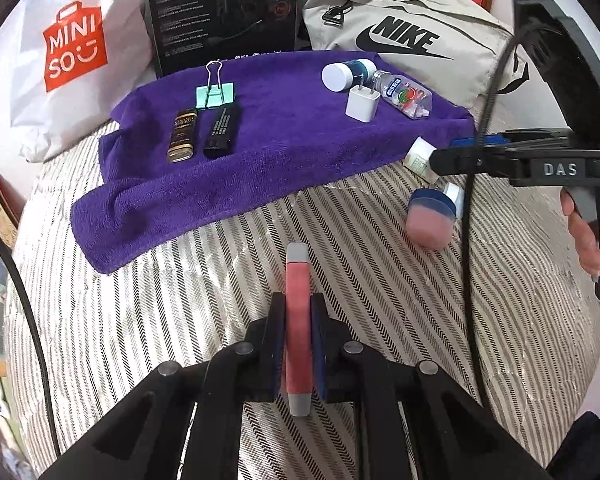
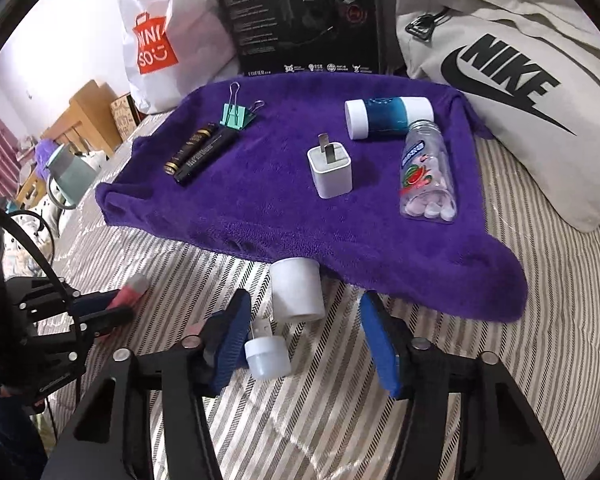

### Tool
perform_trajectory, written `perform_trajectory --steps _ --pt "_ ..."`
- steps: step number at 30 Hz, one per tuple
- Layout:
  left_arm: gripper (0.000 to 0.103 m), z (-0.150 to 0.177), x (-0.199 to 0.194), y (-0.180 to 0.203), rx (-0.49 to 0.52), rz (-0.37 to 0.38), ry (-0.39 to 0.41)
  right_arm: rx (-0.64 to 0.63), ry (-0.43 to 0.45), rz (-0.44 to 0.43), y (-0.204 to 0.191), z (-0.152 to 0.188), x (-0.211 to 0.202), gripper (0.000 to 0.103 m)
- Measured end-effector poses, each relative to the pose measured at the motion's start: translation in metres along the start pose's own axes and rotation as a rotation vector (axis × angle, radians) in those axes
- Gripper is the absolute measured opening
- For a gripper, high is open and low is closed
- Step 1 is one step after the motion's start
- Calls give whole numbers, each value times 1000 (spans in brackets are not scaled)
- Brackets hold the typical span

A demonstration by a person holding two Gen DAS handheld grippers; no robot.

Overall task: Organize rigid objects
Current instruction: 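Grasp the pink highlighter with the left tool while the right tool grasps the white roll, then carry the highlighter with the left tool while the right tool carries the white roll onto the towel, releasing both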

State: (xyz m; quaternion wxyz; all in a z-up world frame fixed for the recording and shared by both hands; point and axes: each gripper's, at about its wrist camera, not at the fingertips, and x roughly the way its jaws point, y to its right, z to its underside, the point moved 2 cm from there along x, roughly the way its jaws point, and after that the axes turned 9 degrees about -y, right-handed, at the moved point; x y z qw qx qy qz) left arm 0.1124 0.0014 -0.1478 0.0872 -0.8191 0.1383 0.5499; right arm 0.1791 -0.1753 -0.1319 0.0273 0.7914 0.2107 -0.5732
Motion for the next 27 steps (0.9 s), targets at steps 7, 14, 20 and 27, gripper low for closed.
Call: perform_trajectory --steps 7,14,20,27 --pt "13 3 -1 -1 -15 -1 20 -27 -28 20 -3 -3 17 43" --pt "13 5 -2 -1 -27 -5 31 -57 -8 55 -8 -8 22 33" --pt "13 6 -2 -1 -40 -10 35 -50 -10 44 -3 -4 16 29" --pt "12 4 -2 -1 -53 -15 26 -53 0 93 9 18 -12 29"
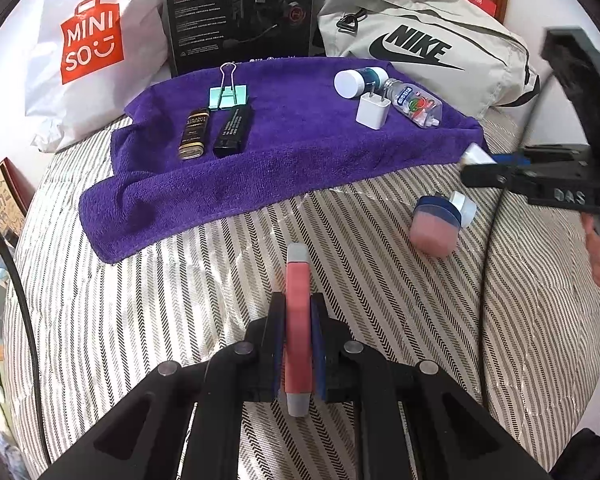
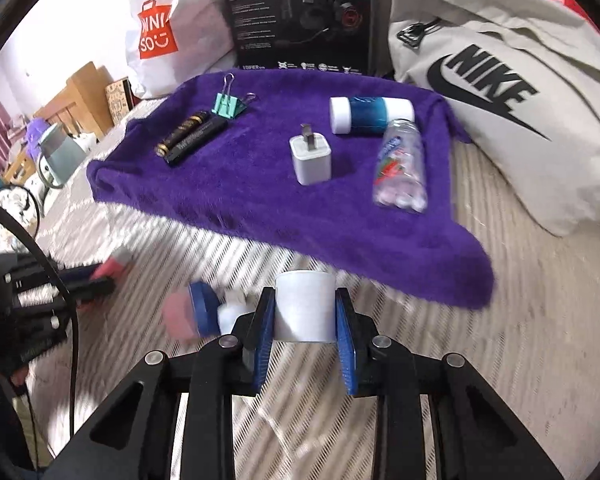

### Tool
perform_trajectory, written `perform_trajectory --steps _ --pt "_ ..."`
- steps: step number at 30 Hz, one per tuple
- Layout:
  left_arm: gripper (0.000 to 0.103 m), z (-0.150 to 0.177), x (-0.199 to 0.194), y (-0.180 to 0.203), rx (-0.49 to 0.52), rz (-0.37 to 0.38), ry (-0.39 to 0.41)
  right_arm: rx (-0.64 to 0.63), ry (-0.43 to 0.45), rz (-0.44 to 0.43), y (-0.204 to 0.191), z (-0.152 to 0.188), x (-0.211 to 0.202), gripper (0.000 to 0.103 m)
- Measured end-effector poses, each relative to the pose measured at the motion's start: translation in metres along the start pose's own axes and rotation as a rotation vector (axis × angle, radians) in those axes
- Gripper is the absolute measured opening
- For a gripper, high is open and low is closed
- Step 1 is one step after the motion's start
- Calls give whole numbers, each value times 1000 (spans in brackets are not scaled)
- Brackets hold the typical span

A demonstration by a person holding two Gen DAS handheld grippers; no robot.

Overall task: Organize rigid objects
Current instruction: 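Carry the highlighter with the left tool while the right tool carries the white roll onto the towel, releasing both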

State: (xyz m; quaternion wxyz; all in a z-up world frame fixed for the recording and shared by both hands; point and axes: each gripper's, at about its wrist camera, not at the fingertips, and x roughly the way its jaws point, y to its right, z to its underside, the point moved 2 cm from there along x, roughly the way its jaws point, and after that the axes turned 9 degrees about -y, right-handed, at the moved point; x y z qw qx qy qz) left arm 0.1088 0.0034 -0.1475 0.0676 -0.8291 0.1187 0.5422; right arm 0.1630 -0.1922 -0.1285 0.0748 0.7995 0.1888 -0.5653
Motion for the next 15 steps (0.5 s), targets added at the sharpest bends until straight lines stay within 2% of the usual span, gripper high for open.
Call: perform_trajectory --steps 6,15 --pt "12 -2 1 -3 -11 17 -8 -7 -57 29 3 15 14 29" --pt "12 -2 -5 -12 -28 42 -18 2 -8 -14 4 13 -3 29"
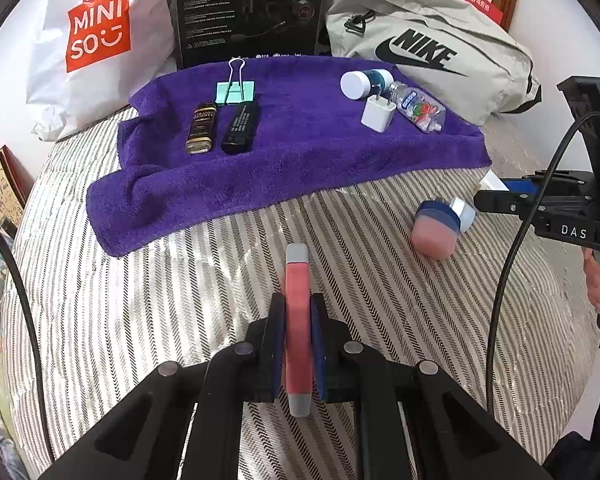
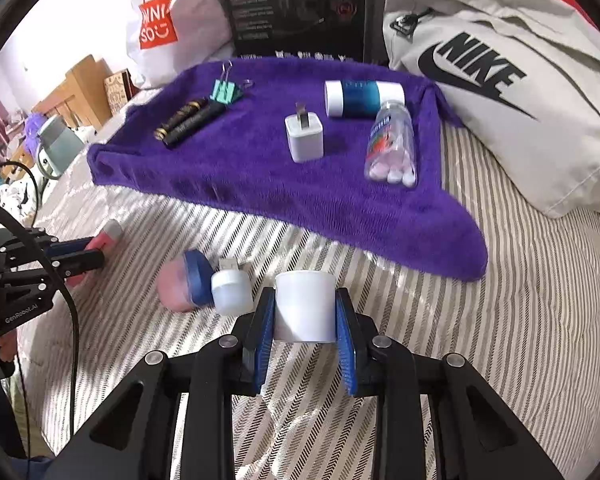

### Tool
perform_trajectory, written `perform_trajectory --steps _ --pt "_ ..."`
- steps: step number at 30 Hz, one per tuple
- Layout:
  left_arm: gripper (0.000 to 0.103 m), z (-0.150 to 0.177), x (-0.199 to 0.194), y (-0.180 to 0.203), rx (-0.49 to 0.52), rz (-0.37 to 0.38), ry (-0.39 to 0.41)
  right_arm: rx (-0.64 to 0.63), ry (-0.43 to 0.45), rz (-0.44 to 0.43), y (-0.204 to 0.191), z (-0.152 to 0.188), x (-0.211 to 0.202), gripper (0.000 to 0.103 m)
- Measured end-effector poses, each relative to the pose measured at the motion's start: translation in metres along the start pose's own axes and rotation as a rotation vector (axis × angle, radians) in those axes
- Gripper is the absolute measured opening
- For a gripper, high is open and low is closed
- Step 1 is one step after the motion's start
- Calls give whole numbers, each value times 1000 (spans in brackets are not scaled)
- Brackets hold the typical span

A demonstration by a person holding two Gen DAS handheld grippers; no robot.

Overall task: Organize rigid objects
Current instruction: 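Carry the highlighter with the left tool while the right tool carries the white roll onto the towel, releasing both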

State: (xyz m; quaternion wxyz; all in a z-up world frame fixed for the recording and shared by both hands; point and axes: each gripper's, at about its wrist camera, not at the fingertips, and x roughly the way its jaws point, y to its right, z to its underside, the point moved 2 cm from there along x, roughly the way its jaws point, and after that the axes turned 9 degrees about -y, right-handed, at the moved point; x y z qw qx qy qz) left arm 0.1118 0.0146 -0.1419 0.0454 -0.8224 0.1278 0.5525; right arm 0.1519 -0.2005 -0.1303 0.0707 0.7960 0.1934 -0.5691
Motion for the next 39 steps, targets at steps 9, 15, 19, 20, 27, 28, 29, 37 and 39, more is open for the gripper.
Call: perform_trajectory --steps 9,15,19,20,27,28,29,37,39 --pt "12 -14 -13 -5 -6 -6 21 7 41 -38 5 -21 -13 29" --pt "12 -37 -24 -6 4 -2 54 -11 71 -33 10 -52 -19 29" --pt "12 -54 -28 -8 10 -1 75 -20 52 -20 14 -74 -9 29" --pt "12 -58 -28 -8 11 2 77 -22 44 -18 15 -78 -5 29" --pt "12 -93 -19 -16 3 30 87 -39 -17 -25 14 -96 26 29" --pt "12 -99 -15 -18 -1 31 83 -42 -25 -24 13 -98 29 29" --pt "12 -104 -11 -19 0 31 79 -45 -33 -20 13 -98 34 29" --pt "12 -137 22 -25 -16 51 51 -52 -56 -19 12 -102 50 29" --pt "12 -145 32 -24 -15 68 42 -58 -56 -20 12 -103 50 29"
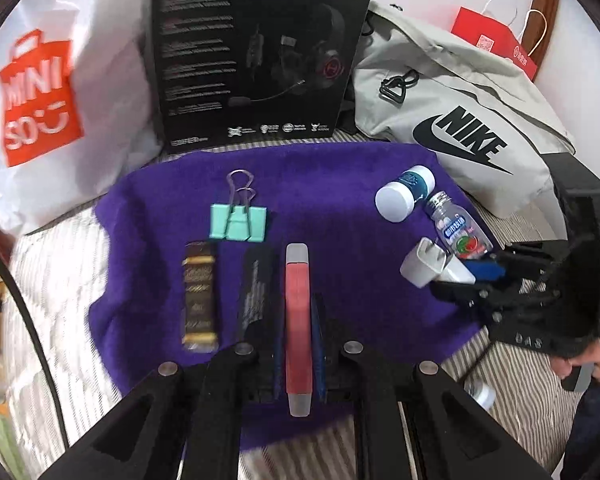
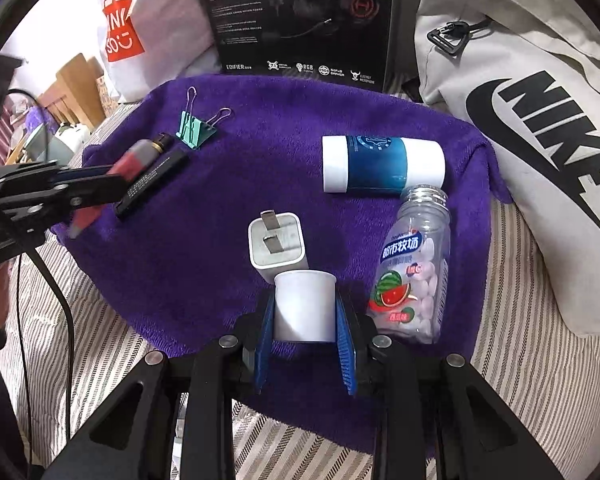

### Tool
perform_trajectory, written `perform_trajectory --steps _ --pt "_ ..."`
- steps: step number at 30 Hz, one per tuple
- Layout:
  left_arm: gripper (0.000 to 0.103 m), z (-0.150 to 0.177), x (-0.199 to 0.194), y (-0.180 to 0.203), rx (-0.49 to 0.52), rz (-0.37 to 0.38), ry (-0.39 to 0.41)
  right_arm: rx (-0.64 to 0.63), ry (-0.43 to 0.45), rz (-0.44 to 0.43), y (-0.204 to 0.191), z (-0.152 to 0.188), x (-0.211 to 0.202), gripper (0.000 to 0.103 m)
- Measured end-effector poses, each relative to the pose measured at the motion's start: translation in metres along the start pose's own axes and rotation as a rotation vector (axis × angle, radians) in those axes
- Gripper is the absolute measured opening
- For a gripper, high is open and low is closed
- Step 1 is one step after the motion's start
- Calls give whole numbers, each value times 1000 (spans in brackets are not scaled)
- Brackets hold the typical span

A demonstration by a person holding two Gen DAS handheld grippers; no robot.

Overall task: Organize rigid objects
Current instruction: 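Carry the highlighter with the left tool while the right tool carries the white roll onto the towel, releasing both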

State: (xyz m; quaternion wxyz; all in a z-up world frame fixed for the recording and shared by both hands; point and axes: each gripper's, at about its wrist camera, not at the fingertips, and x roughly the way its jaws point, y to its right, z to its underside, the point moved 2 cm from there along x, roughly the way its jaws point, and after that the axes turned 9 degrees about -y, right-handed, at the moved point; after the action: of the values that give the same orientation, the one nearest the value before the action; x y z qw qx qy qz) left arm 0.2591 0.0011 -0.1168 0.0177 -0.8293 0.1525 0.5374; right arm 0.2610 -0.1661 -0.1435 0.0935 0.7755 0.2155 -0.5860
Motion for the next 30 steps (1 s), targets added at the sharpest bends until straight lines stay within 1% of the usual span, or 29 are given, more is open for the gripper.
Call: perform_trajectory --steps 6,15,16,18,19,20,24,25,27,30 --pt "12 -14 30 5 11 -4 -36 -41 9 7 -2 2 0 29" --pt "12 -15 45 10 52 -36 -62 -59 3 -26 0 2 -1 33" --pt "13 -15 46 10 54 -37 -62 -55 1 -36 1 2 -1 35" --pt "13 -13 47 12 64 -48 -59 -43 -5 -64 2 3 -2 43" --pt "12 -13 46 13 64 -54 -60 -36 -5 -75 2 4 -3 48" --pt "13 -13 47 14 65 -60 -61 -28 -3 -55 3 4 -3 53" --pt "17 -8 44 18 67 -62 -68 -6 -6 -77 6 7 -6 53" --pt "20 -6 43 19 67 -60 -71 -2 -7 -79 6 7 -7 53" --pt "24 -2 41 21 73 -62 -77 -3 -2 -72 6 9 -11 53" --pt "25 3 39 24 72 -79 -83 1 10 -48 5 14 -20 54"
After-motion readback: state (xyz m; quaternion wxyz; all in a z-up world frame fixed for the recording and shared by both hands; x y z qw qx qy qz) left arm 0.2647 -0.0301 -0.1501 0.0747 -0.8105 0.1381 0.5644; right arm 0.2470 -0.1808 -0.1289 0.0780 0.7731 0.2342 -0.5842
